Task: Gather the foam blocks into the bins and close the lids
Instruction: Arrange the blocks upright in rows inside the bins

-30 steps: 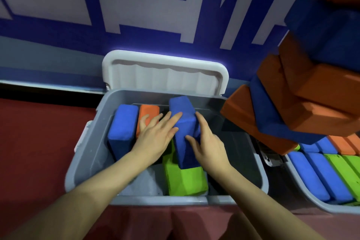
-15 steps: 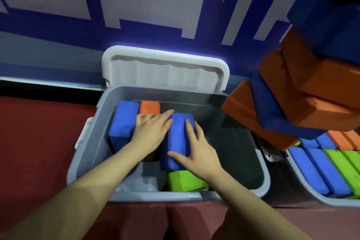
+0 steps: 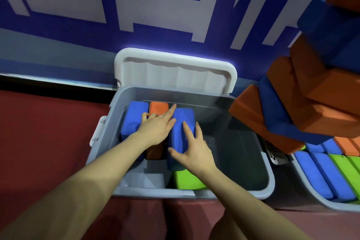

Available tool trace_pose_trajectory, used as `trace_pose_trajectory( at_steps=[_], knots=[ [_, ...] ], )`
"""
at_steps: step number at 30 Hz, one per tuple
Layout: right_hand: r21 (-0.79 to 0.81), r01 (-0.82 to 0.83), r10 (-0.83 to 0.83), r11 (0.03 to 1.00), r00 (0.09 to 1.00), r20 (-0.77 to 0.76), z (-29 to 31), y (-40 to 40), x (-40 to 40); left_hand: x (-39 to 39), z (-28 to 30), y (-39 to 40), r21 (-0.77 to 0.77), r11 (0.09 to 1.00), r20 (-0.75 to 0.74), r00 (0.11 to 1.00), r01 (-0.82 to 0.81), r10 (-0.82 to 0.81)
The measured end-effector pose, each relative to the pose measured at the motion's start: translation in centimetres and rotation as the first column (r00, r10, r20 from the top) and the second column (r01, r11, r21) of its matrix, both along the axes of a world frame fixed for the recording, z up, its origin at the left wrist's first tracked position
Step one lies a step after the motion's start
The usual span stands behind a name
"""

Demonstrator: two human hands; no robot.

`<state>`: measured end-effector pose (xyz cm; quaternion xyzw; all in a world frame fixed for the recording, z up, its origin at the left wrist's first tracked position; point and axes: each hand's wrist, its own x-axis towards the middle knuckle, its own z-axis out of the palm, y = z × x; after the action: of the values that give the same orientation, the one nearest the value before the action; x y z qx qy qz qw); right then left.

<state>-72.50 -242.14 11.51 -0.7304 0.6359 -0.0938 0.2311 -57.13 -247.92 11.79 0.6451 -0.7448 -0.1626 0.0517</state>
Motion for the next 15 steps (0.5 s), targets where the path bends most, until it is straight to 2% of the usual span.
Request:
trace_pose_trajectory(
  at_steps=[3, 8, 15],
  knots=[
    [-0.096, 0.005, -0.010, 0.995, 0.999, -0.054, 2.0, 0.7, 0.0, 0.4, 1.0, 0.9, -0.022, 0.999, -0.051, 0.998, 0.039, -0.040],
    [-0.170, -0.009, -0.019, 0.985, 0.987, -0.161, 6.3, 2.0, 0.8, 1.8, 3.7, 2.1, -0.121, 0.991, -0.112, 0.991, 0.054, -0.068],
    [-0.210, 0.025, -0.022, 0.977, 1.000, 0.019, 10.9, 3.6, 3.3, 4.8, 7.3, 3.3, -0.259, 0.966, -0.262, 0.964, -0.024, -0.046]
  ],
)
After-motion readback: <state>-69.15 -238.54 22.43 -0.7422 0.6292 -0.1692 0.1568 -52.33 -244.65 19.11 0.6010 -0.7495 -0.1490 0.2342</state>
